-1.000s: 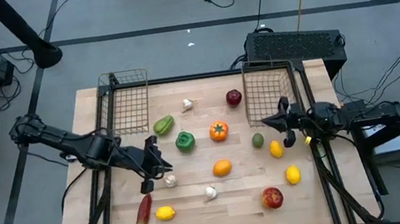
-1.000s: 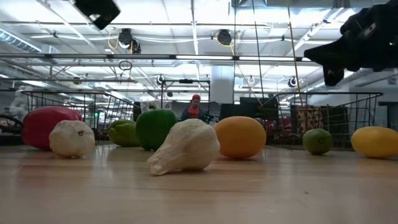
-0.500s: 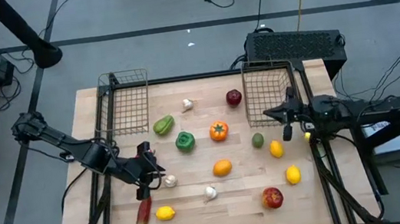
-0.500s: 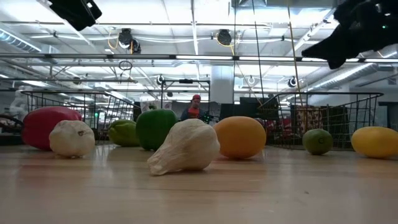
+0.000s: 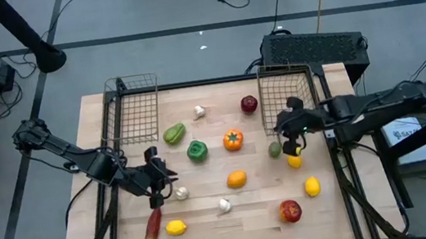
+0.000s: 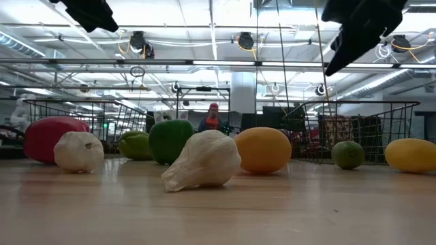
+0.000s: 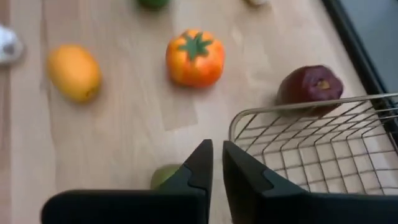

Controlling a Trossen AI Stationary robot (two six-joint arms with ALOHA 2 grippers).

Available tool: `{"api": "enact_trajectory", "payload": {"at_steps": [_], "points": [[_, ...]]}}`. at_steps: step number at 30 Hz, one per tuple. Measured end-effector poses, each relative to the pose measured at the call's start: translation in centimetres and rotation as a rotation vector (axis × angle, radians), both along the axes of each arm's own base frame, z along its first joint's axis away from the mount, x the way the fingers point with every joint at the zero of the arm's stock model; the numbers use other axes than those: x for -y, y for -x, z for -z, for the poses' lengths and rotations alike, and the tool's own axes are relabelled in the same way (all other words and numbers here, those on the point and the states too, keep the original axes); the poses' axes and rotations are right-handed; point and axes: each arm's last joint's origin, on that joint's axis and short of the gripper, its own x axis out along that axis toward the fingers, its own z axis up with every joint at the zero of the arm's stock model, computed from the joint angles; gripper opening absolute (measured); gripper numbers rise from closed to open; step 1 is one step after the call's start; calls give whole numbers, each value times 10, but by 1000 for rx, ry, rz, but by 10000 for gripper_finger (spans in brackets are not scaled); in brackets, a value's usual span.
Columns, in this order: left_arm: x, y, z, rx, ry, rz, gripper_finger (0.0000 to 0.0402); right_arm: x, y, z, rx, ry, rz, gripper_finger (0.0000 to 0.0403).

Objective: Sort produce into baskets
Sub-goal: Adjust the right wire basket

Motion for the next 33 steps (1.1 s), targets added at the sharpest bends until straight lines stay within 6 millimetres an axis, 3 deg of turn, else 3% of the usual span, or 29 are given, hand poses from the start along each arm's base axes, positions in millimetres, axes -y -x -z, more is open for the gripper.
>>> {"api": "enact_trajectory", "payload": {"at_steps": [5,13,20,33], "points": [[-1,0,0,11,-19,-23,76,-4,-8,15,-168,30,-3,70],[0,0,0,12,-19,-19,76,-3,-10,25,-265,75,33,115],[0,0,0,11,-26,-14,76,2,-6,28,-310,167,60,102],[-1,0,0,9,-47,3,76,25,-1,36,-351,134,207,56]]}}
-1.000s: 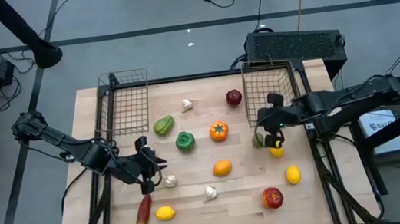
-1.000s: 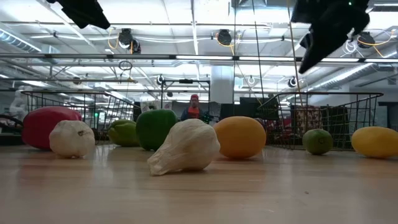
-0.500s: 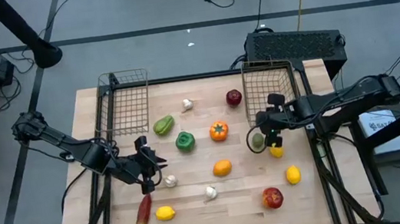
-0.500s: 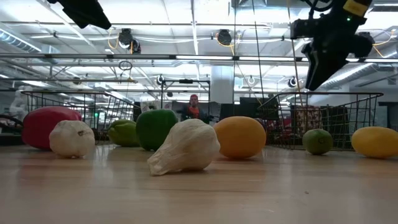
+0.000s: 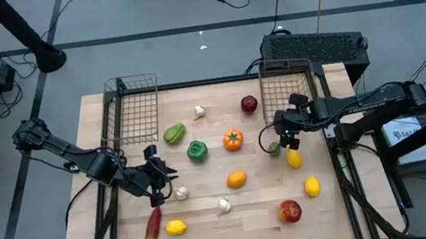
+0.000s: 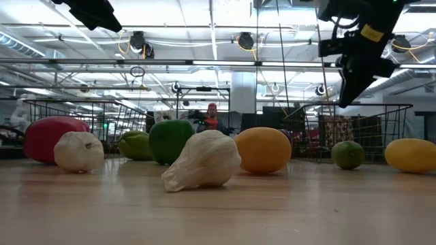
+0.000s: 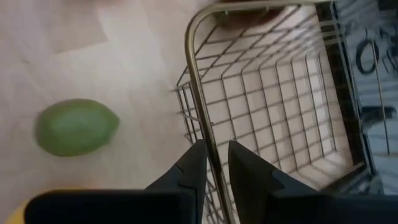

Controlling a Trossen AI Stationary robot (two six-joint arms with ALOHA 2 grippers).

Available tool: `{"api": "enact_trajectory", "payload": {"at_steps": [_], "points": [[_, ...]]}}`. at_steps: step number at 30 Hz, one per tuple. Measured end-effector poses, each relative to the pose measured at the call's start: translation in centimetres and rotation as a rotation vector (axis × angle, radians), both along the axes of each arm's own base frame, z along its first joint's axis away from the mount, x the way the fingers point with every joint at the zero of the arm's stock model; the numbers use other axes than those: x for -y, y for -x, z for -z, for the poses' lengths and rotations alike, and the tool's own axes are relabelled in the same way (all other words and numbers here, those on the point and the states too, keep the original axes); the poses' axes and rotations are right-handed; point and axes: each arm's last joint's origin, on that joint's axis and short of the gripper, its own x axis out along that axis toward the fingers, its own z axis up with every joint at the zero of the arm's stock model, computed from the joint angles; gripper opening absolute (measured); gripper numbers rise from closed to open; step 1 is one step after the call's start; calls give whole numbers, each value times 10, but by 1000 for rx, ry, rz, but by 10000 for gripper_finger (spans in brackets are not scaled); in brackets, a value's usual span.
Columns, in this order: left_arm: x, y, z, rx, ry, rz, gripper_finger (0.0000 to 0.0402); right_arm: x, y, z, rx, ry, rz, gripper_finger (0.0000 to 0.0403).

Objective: Sort produce into baskets
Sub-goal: Adjust the right wire basket, then put the bottom left garlic into the right wire basket

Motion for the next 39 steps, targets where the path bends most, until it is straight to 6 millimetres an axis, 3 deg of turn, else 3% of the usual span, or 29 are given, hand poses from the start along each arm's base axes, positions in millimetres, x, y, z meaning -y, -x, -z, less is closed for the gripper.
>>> {"api": "enact_trajectory", "payload": {"at_steps": [8,11,16,22,27,32,39], "points": [[0,0,0,-1,-4,3,76,4,3,0,7,14,90,78],[0,0,0,-2,-14,12,76,4,4,0,12,-9,104,114],[0,0,0,-1,-14,12,76,4,8,-10,-5,-1,146,208],[2,-1,-9,23,35,37,76,-5,15,-51,85,-26,181,300],[7,0,-14,7,130,95,76,-26,19,-88,423,-38,139,317],[13,-9,2,-88,167,24,76,-57,-5,-96,759,-5,-97,318],[39,-30,51,-307,88,66,80,-104,-43,-82,882,-112,-666,318]]}}
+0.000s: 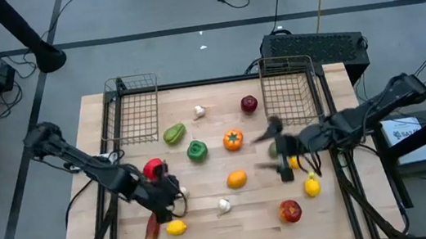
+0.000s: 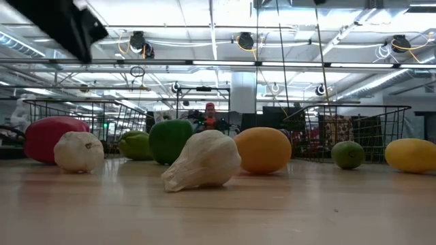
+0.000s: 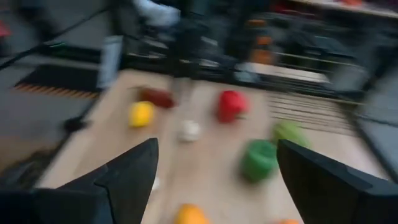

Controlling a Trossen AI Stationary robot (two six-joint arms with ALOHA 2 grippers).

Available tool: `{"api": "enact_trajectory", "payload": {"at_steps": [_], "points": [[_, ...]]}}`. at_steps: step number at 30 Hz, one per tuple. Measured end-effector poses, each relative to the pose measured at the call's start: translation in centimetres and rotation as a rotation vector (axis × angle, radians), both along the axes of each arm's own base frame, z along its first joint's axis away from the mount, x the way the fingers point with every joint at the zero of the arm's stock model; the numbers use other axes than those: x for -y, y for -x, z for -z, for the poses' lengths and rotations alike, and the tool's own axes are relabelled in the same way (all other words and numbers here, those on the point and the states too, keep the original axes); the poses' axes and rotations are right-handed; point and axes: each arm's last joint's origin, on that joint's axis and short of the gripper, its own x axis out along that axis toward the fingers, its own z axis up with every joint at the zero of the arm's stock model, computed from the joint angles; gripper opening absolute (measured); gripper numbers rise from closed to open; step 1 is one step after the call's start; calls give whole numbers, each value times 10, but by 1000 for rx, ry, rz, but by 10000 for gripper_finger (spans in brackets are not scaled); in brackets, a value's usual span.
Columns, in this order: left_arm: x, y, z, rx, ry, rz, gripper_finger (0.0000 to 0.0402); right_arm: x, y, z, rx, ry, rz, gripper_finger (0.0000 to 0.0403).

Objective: Sort produce into baskets
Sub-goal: Put the bottom left garlic into the right wire basket

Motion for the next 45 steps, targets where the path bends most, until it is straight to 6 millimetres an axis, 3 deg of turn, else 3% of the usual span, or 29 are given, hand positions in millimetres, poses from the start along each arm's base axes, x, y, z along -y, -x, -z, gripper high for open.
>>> {"api": "enact_trajectory", "payload": {"at_steps": [6,16,25,29,33,37,41,45], "points": [[13,-8,34,-138,-54,51,139,-14,-12,17,-57,47,-54,318],[9,-9,47,-195,-244,158,227,-7,-18,20,-68,68,-20,318],[2,-14,65,-308,-293,214,233,-6,-17,22,-90,63,-14,318],[-4,-25,73,-271,-354,174,233,-6,-17,23,-93,64,-14,318],[-11,-39,70,-178,-343,115,233,-6,-17,23,-95,64,-15,318],[-8,-48,56,-159,-290,95,233,-6,-16,25,-119,70,-14,318],[-5,-45,46,-214,-319,109,233,-5,-15,27,-136,83,11,318],[-13,-37,52,-291,-379,115,233,-4,-16,27,-134,74,37,318]]}}
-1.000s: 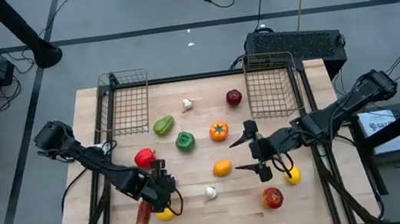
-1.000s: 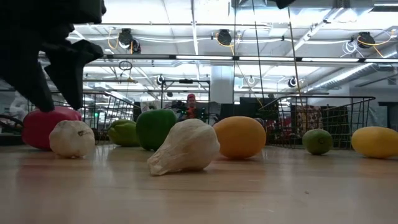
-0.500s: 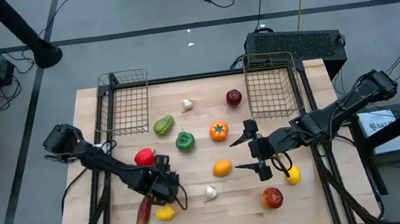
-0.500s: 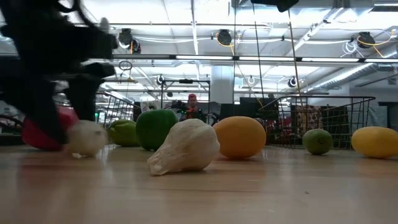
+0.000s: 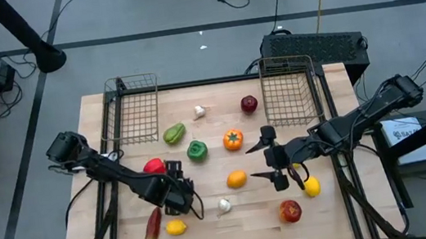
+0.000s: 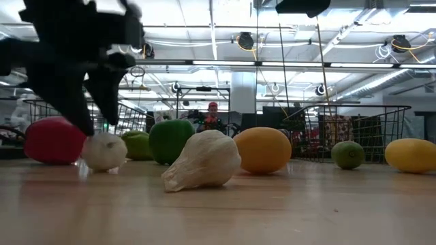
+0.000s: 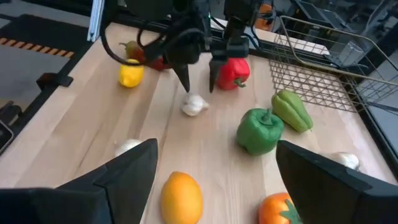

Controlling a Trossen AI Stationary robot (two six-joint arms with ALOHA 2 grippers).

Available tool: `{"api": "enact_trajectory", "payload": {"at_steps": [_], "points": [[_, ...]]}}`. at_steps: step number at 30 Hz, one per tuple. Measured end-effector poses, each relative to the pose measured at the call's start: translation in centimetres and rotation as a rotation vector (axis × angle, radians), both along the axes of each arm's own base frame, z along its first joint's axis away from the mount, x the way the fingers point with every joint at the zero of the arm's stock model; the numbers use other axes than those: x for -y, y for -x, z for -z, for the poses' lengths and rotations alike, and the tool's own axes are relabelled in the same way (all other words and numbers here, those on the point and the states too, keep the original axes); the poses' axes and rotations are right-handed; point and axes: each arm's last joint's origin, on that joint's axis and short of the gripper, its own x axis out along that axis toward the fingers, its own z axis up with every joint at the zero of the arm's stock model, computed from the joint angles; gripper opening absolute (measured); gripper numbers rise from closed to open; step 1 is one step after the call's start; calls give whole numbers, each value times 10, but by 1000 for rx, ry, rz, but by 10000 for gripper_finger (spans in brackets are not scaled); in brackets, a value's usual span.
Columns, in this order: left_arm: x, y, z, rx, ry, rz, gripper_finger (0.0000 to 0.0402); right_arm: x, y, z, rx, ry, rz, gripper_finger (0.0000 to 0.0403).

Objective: Sort produce into baskets
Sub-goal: Put the bottom left garlic into the right wire basket

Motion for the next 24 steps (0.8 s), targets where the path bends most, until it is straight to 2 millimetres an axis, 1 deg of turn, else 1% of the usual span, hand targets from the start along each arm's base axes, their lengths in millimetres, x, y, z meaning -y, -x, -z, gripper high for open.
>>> {"api": "enact_trajectory", "payload": {"at_steps": [3,8,10,12,14,16,21,24], "points": [[-4,2,6,-44,43,12,233,0,0,0,-1,-21,10,318],[4,1,6,-23,73,70,233,0,0,1,-8,-41,23,318],[6,0,5,-5,63,90,233,0,0,1,-9,-43,23,318],[4,0,6,4,5,83,233,0,0,1,-10,-42,23,318],[-3,0,7,13,-60,59,233,0,0,1,-10,-42,23,318],[-10,-3,8,18,-89,47,233,0,0,1,-10,-43,23,318],[-27,-12,19,66,-5,10,233,0,0,1,-10,-42,23,318],[-36,-14,22,69,-1,-25,233,0,0,1,-10,-42,24,318]]}}
